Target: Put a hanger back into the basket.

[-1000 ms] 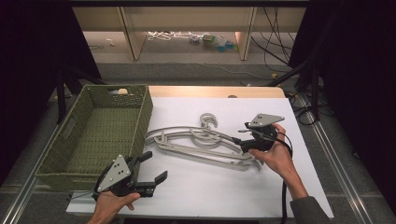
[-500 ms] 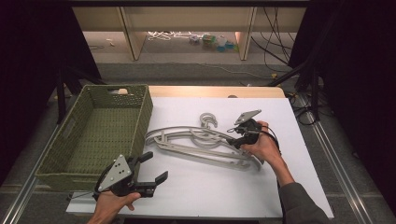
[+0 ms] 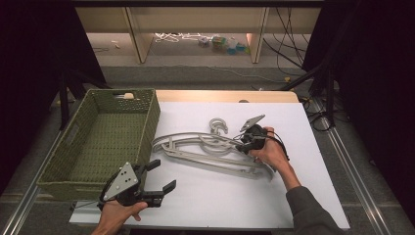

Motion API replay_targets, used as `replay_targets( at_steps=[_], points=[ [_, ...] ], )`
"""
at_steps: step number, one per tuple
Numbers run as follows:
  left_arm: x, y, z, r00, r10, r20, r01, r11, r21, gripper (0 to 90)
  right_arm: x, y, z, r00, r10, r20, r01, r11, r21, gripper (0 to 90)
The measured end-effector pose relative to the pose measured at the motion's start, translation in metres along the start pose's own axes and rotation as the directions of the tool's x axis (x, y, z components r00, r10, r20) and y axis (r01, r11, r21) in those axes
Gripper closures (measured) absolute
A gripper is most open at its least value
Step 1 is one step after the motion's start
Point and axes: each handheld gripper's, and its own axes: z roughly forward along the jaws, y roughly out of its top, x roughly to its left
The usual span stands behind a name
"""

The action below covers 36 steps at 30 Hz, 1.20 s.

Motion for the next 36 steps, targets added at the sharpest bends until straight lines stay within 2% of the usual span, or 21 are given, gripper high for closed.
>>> replay_targets(
  at_steps=[1, 3, 8, 9, 11, 16, 20, 25, 29, 30, 33, 36],
  points=[
    [0.000, 0.000, 0.000, 1.0000, -0.001, 0.000, 0.001, 1.0000, -0.001, 16.3, -0.002, 0.000, 0.003, 0.9999, -0.013, 0.006, 0.013, 1.000, 0.014, 62.9],
    [0.000, 0.000, 0.000, 1.0000, -0.001, 0.001, 0.001, 1.0000, 0.001, 16.3, -0.003, 0.000, 0.005, 1.0000, 0.003, 0.007, -0.003, 1.000, 0.014, 65.2],
    [0.000, 0.000, 0.000, 1.0000, 0.001, 0.003, -0.001, 1.0000, 0.003, 16.3, -0.005, 0.001, 0.007, 0.9999, -0.010, -0.006, 0.010, 0.999, 0.035, 69.0],
    [0.000, 0.000, 0.000, 1.0000, 0.000, 0.003, 0.000, 1.0000, 0.004, 16.2, -0.006, 0.002, 0.008, 0.9992, -0.039, -0.009, 0.039, 0.999, 0.035, 70.7],
    [0.000, 0.000, 0.000, 1.0000, 0.001, 0.004, -0.001, 1.0000, 0.005, 16.2, -0.006, 0.003, 0.009, 0.9988, -0.046, -0.017, 0.047, 0.998, 0.037, 73.6],
    [-0.001, -0.001, 0.001, 0.9999, -0.013, 0.002, 0.013, 0.9999, 0.008, 16.2, -0.004, 0.007, 0.009, 0.9928, -0.117, -0.025, 0.118, 0.992, 0.040, 80.0],
    [-0.001, -0.001, 0.000, 0.9999, -0.011, 0.003, 0.011, 0.9999, 0.009, 16.3, -0.003, 0.009, 0.008, 0.9857, -0.167, -0.027, 0.168, 0.985, 0.047, 81.2],
    [0.000, -0.001, 0.001, 1.0000, -0.003, 0.003, 0.003, 0.9999, 0.014, 16.3, -0.003, 0.011, 0.006, 0.9803, -0.196, -0.021, 0.197, 0.979, 0.050, 81.3],
    [0.000, 0.000, 0.001, 1.0000, 0.002, 0.007, -0.002, 0.9999, 0.016, 16.3, -0.002, 0.011, 0.004, 0.9812, -0.192, -0.011, 0.193, 0.980, 0.045, 81.3],
    [-0.001, -0.001, 0.001, 0.9998, -0.021, 0.002, 0.021, 0.9997, 0.016, 16.3, -0.002, 0.011, 0.005, 0.9796, -0.201, -0.010, 0.201, 0.978, 0.047, 81.4],
    [-0.001, -0.001, 0.001, 0.9997, -0.025, -0.001, 0.025, 0.9996, 0.015, 16.3, -0.002, 0.011, 0.005, 0.9804, -0.197, -0.005, 0.197, 0.979, 0.048, 81.3],
    [0.000, -0.001, 0.001, 0.9999, -0.009, 0.005, 0.009, 0.9998, 0.018, 16.3, -0.002, 0.012, 0.004, 0.9801, -0.198, -0.001, 0.198, 0.979, 0.052, 81.5]
  ],
)
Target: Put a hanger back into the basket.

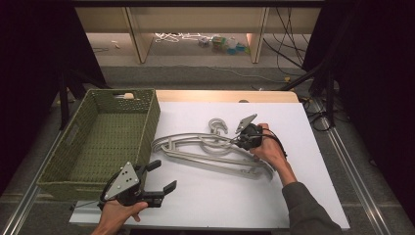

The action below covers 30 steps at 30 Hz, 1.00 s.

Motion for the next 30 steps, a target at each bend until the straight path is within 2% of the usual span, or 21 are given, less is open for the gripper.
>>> replay_targets(
  at_steps=[6, 11, 14, 15, 17, 18, 20, 21, 23, 24, 26, 27, 29, 30],
  points=[
    [0.000, 0.000, 0.000, 1.0000, -0.002, 0.001, 0.002, 1.0000, 0.002, 16.3, 0.002, 0.003, -0.003, 0.9998, -0.014, 0.012, 0.014, 1.000, 0.024, 82.4],
    [0.000, 0.000, 0.000, 1.0000, -0.002, 0.002, 0.002, 1.0000, 0.001, 16.3, 0.003, 0.006, -0.006, 0.9993, -0.028, 0.026, 0.027, 0.999, 0.023, 82.5],
    [0.000, 0.000, 0.000, 1.0000, -0.001, 0.001, 0.001, 1.0000, 0.000, 16.3, 0.003, 0.008, -0.010, 0.9981, -0.044, 0.044, 0.043, 0.999, 0.022, 82.5],
    [0.000, 0.000, 0.000, 1.0000, -0.001, 0.001, 0.001, 1.0000, 0.001, 16.3, 0.005, 0.012, -0.015, 0.9957, -0.061, 0.070, 0.060, 0.998, 0.015, 82.5],
    [0.000, 0.000, 0.000, 1.0000, 0.001, 0.001, -0.001, 1.0000, 0.002, 16.3, 0.005, 0.013, -0.017, 0.9947, -0.068, 0.077, 0.067, 0.998, 0.013, 82.4],
    [0.000, 0.000, 0.000, 1.0000, 0.002, 0.000, -0.002, 1.0000, 0.000, 16.3, 0.007, 0.016, -0.022, 0.9935, -0.085, 0.076, 0.085, 0.996, 0.001, 82.3],
    [0.000, 0.000, 0.000, 1.0000, 0.001, 0.000, -0.001, 1.0000, 0.000, 16.3, 0.008, 0.018, -0.025, 0.9928, -0.088, 0.081, 0.089, 0.996, -0.007, 82.3],
    [0.000, 0.000, 0.000, 1.0000, 0.002, 0.000, -0.002, 1.0000, 0.000, 16.3, 0.009, 0.021, -0.031, 0.9900, -0.105, 0.094, 0.108, 0.994, -0.022, 82.3],
    [0.000, 0.000, 0.000, 1.0000, 0.003, -0.001, -0.003, 1.0000, -0.001, 16.3, 0.009, 0.022, -0.034, 0.9880, -0.111, 0.107, 0.116, 0.993, -0.036, 82.2],
    [0.000, 0.000, 0.000, 1.0000, 0.003, -0.001, -0.003, 1.0000, -0.001, 16.3, 0.010, 0.024, -0.043, 0.9831, -0.134, 0.124, 0.142, 0.989, -0.052, 82.2],
    [0.000, 0.000, 0.000, 1.0000, 0.004, -0.001, -0.004, 1.0000, 0.002, 16.3, 0.012, 0.026, -0.046, 0.9841, -0.130, 0.120, 0.139, 0.988, -0.067, 82.3],
    [0.000, 0.000, 0.000, 1.0000, -0.001, -0.004, 0.001, 1.0000, -0.002, 16.3, 0.014, 0.028, -0.054, 0.9805, -0.145, 0.133, 0.158, 0.983, -0.097, 82.2],
    [0.000, 0.000, 0.000, 1.0000, 0.000, -0.005, 0.000, 1.0000, -0.002, 16.3, 0.015, 0.030, -0.061, 0.9757, -0.164, 0.145, 0.181, 0.977, -0.116, 82.2],
    [0.001, 0.000, 0.000, 0.9999, 0.009, -0.004, -0.009, 1.0000, -0.001, 16.3, 0.016, 0.031, -0.064, 0.9769, -0.160, 0.142, 0.178, 0.976, -0.127, 82.2]
  ],
)
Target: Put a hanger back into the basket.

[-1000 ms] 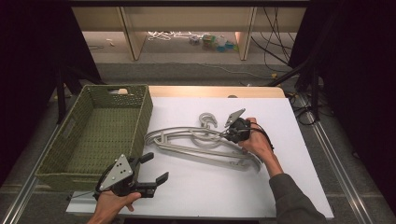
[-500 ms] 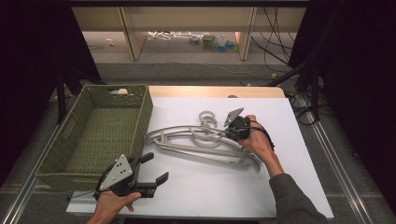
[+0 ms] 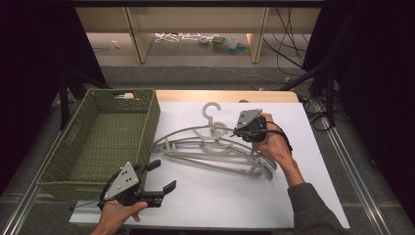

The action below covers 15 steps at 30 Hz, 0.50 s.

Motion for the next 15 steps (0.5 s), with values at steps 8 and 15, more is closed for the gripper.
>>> replay_targets(
  at_steps=[8, 15],
  points=[
    [0.000, 0.000, 0.000, 1.0000, -0.008, -0.003, 0.008, 1.0000, 0.001, 16.3, 0.002, 0.007, -0.016, 0.9995, -0.032, 0.001, 0.032, 0.997, -0.068, 82.3],
    [0.000, 0.004, 0.002, 0.9998, -0.004, -0.020, 0.004, 1.0000, 0.000, 16.5, 0.008, 0.012, -0.033, 0.9994, -0.033, -0.012, 0.031, 0.989, -0.147, 82.2]
  ],
)
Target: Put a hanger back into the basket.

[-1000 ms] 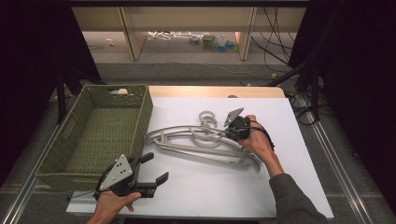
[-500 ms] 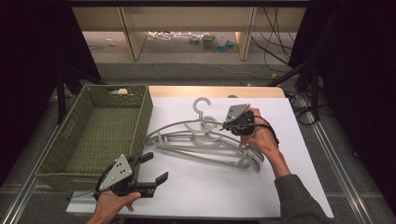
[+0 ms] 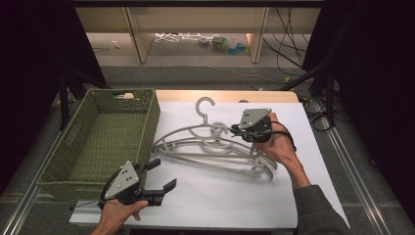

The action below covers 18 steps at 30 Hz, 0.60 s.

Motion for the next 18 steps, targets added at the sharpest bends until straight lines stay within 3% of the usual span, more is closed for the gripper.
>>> replay_targets(
  at_steps=[4, 5, 6, 7, 10, 12, 13, 14, 16, 18],
  points=[
    [0.003, 0.017, 0.005, 0.9987, 0.015, -0.049, -0.014, 0.9999, 0.010, 17.5, 0.004, 0.004, -0.008, 1.0000, -0.002, -0.002, 0.002, 1.000, -0.023, 82.2],
    [0.005, 0.022, 0.008, 0.9978, 0.016, -0.064, -0.015, 0.9998, 0.015, 18.3, 0.006, 0.007, -0.010, 0.9998, -0.021, -0.003, 0.021, 1.000, -0.017, 82.2],
    [0.009, 0.033, 0.014, 0.9948, 0.015, -0.101, -0.008, 0.9977, 0.067, 18.7, 0.008, 0.008, -0.010, 0.9999, -0.016, 0.004, 0.016, 1.000, -0.019, 82.2],
    [0.009, 0.033, 0.014, 0.9948, 0.015, -0.101, -0.008, 0.9977, 0.067, 19.0, 0.008, 0.008, -0.010, 0.9999, -0.016, 0.004, 0.016, 1.000, -0.019, 82.2],
    [0.018, 0.051, 0.032, 0.9925, 0.026, -0.120, -0.007, 0.9872, 0.159, 21.6, 0.008, 0.009, -0.011, 0.9997, -0.026, -0.006, 0.026, 1.000, -0.013, 82.2],
    [0.021, 0.059, 0.044, 0.9939, 0.000, -0.111, 0.023, 0.9776, 0.209, 22.6, 0.009, 0.009, -0.011, 0.9997, -0.023, -0.008, 0.023, 1.000, -0.016, 82.2],
    [0.023, 0.063, 0.050, 0.9943, -0.025, -0.104, 0.047, 0.9742, 0.221, 22.6, 0.009, 0.009, -0.011, 0.9997, -0.023, -0.008, 0.023, 1.000, -0.016, 82.2],
    [0.025, 0.067, 0.056, 0.9948, -0.006, -0.101, 0.031, 0.9695, 0.243, 21.1, 0.009, 0.009, -0.011, 0.9995, -0.032, -0.002, 0.032, 0.999, -0.019, 82.2],
    [0.028, 0.074, 0.069, 0.9952, -0.017, -0.096, 0.043, 0.9576, 0.285, 19.6, 0.009, 0.009, -0.011, 0.9994, -0.034, -0.006, 0.034, 0.999, -0.024, 82.1],
    [0.033, 0.081, 0.081, 0.9948, -0.010, -0.101, 0.040, 0.9545, 0.296, 19.6, 0.010, 0.010, -0.012, 0.9994, -0.035, -0.003, 0.035, 0.999, -0.025, 82.1]
  ],
)
